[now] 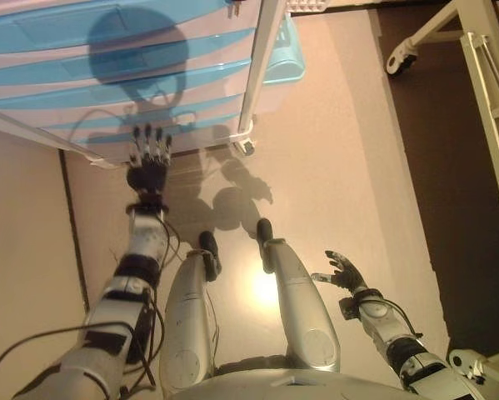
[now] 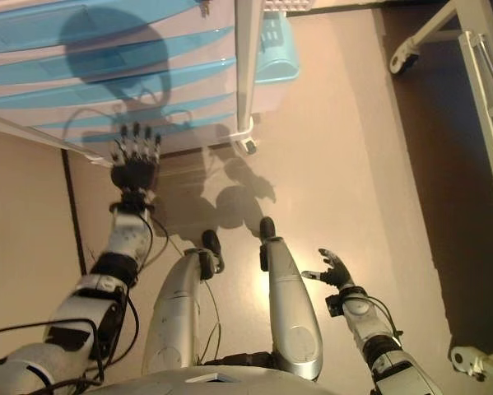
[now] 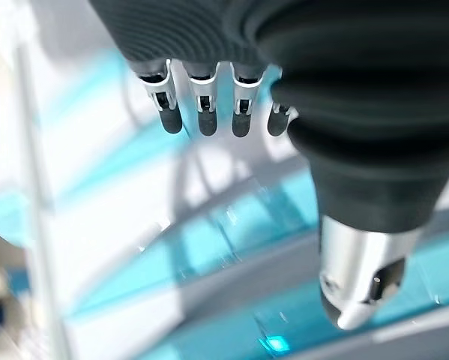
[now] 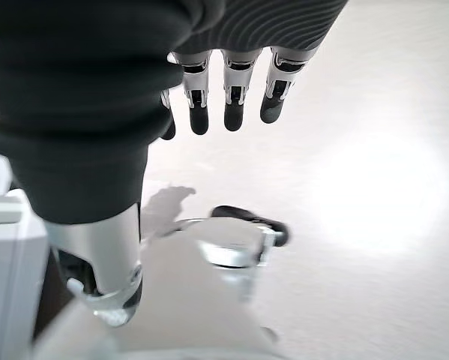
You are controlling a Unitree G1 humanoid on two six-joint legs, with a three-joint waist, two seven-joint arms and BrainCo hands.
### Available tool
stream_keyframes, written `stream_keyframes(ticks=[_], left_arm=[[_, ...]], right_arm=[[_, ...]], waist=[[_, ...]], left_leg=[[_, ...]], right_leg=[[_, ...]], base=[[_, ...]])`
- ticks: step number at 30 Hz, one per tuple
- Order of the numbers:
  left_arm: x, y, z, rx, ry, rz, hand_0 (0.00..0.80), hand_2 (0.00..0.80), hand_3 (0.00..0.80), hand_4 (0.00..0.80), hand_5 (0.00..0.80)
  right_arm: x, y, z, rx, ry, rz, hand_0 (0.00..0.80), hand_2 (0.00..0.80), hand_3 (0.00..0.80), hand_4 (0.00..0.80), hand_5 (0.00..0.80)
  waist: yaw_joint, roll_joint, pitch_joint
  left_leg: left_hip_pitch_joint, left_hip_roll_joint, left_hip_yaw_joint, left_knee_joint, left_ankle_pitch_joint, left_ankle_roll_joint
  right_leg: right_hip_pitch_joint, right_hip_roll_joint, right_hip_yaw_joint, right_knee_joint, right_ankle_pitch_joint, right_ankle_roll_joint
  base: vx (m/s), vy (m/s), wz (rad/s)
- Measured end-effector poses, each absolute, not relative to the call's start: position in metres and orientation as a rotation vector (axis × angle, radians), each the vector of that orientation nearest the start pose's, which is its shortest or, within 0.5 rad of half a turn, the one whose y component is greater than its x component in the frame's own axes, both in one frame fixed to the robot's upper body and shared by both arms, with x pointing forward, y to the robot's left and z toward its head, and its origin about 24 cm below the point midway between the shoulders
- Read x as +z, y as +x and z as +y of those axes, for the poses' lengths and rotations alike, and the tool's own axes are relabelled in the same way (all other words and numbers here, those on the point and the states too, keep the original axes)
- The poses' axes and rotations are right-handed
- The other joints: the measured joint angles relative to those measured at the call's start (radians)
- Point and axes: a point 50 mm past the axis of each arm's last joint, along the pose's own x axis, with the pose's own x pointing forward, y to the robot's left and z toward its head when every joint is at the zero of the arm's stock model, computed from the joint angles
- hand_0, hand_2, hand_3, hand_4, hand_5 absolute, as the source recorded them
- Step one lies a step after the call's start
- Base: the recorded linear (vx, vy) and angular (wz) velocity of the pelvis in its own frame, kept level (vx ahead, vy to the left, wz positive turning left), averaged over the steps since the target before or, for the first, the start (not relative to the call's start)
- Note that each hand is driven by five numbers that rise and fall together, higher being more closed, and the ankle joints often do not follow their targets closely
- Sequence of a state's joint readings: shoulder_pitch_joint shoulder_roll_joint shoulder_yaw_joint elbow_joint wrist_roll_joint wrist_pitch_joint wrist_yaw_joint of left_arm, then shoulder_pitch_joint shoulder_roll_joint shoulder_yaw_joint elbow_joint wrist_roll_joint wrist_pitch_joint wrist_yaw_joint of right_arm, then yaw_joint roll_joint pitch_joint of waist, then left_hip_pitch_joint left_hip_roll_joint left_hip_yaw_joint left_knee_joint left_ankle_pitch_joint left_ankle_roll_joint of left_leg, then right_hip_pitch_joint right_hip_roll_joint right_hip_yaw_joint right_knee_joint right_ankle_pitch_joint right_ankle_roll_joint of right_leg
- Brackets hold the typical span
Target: Open the drawer and pick up the medicine
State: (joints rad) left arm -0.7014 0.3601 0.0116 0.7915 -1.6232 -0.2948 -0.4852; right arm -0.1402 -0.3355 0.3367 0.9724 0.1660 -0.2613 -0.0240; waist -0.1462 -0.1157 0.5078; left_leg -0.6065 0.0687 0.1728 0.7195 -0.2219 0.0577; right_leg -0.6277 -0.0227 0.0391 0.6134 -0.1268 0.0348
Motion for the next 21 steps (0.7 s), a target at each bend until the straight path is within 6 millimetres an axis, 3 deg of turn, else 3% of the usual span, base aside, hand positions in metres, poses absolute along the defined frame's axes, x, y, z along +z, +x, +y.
stream_keyframes(ticks=[6, 14, 20, 21], left_arm=[[0.138, 0.367, 0.249, -0.117, -1.32, -0.664, 0.0, 0.0, 0.0, 0.0, 0.0], [0.148, 0.364, 0.247, -0.16, -1.44, -0.82, 0.0, 0.0, 0.0, 0.0, 0.0], [0.152, 0.364, 0.236, -0.197, -1.456, -0.854, 0.0, 0.0, 0.0, 0.0, 0.0], [0.151, 0.363, 0.234, -0.205, -1.447, -0.863, 0.085, 0.085, 0.085, 0.085, 0.085]], right_arm=[[-0.11, 0.189, -0.215, 0.132, -0.333, 0.657, 0.0, 0.0, 0.0, 0.0, 0.0], [-0.109, 0.189, -0.206, 0.173, -0.337, 0.627, 0.0, 0.0, 0.0, 0.0, 0.0], [-0.109, 0.189, -0.207, 0.172, -0.34, 0.632, 0.0, 0.0, 0.0, 0.0, 0.0], [-0.109, 0.189, -0.207, 0.172, -0.34, 0.634, 0.0, 0.0, 0.0, 0.0, 0.0]], waist=[[-0.03, -0.018, 0.007], [-0.053, -0.044, 0.019], [-0.049, -0.041, 0.033], [-0.049, -0.04, 0.034]], left_leg=[[-0.006, 0.009, 0.016, 0.013, -0.013, 0.005], [-0.018, 0.011, 0.023, 0.026, -0.015, 0.007], [-0.014, -0.003, 0.015, 0.006, 0.0, 0.01], [-0.015, -0.003, 0.015, 0.006, 0.004, 0.01]], right_leg=[[-0.013, 0.012, 0.02, 0.003, 0.001, 0.002], [-0.031, 0.018, 0.033, 0.019, 0.002, 0.003], [-0.026, 0.002, 0.024, 0.022, 0.002, 0.003], [-0.026, 0.001, 0.023, 0.022, 0.002, 0.003]], base=[[0.05, -0.017, -0.13], [0.012, 0.006, -0.04], [-0.029, -0.033, 0.08], [-0.064, -0.06, 0.09]])
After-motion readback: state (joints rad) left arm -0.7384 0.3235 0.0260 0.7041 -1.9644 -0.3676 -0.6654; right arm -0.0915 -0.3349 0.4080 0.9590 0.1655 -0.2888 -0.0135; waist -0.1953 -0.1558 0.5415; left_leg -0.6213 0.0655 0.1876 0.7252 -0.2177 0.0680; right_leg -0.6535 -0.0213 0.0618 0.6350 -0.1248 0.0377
